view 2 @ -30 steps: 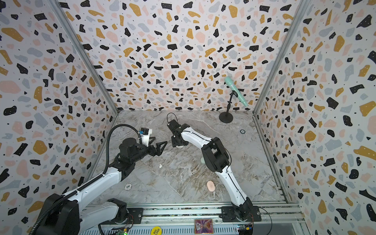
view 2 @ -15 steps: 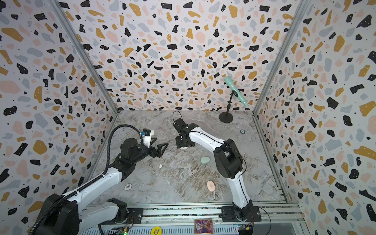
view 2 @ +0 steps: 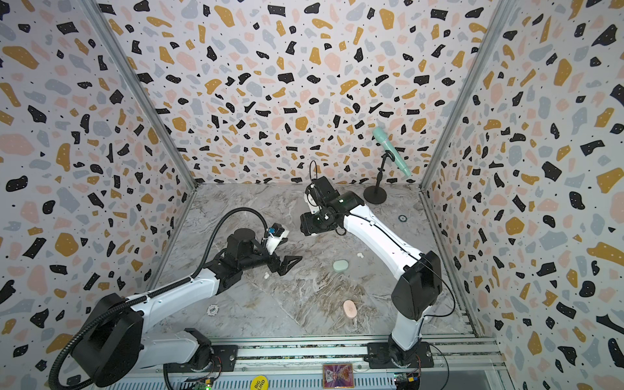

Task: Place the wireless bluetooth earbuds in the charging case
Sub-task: 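Lift the white case with the right gripper toward the left gripper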

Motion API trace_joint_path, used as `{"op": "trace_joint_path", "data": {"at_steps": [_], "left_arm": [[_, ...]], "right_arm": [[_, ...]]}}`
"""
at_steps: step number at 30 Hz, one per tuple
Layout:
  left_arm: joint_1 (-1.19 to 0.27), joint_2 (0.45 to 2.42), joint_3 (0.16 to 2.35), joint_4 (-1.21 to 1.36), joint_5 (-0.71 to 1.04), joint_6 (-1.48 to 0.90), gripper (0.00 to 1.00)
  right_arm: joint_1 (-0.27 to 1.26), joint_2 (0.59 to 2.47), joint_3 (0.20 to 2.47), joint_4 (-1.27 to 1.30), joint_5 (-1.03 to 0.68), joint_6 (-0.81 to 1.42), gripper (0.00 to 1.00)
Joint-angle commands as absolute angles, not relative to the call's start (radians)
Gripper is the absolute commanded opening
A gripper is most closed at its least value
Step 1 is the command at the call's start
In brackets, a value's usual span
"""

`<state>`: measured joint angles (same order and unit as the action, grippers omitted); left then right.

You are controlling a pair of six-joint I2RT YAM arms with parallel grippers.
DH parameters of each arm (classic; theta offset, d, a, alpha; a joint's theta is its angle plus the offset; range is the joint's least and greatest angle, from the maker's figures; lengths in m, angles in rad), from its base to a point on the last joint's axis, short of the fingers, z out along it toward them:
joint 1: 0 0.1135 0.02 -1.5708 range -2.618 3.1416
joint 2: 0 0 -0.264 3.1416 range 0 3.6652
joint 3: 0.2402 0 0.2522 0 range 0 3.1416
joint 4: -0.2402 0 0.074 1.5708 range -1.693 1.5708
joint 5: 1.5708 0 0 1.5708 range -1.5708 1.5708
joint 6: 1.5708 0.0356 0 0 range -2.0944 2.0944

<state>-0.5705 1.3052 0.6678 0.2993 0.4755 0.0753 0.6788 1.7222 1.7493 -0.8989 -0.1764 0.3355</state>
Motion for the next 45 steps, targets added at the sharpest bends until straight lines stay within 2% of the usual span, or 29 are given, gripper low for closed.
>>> {"op": "trace_joint_path", "data": {"at_steps": [1, 8, 16, 35, 45], "left_arm": [[-0.580, 1.326, 0.705, 0.369, 0.589, 0.160, 1.00], [-0.581, 1.354, 0.715, 0.547, 0.731, 0.117, 1.00], [-0.583, 1.359, 0.723, 0.647, 0.804, 0.062, 0.94], [-0.583, 1.397, 0.800, 0.577, 0.877, 0.087, 0.70], [-0.585, 1.393, 0.809, 0.575, 0.870, 0.092, 0.63]], "right_arm": [[0.683, 1.645, 1.761, -0.974, -0.262, 0.279, 0.55], [0.684, 1.569, 1.737, -0.989, -0.349, 0.257, 0.54], [0.692, 1.545, 1.716, -0.986, -0.388, 0.233, 0.54], [0.724, 1.568, 1.743, -0.985, -0.392, 0.215, 0.54], [0.724, 1.571, 1.755, -0.980, -0.404, 0.236, 0.55]]}}
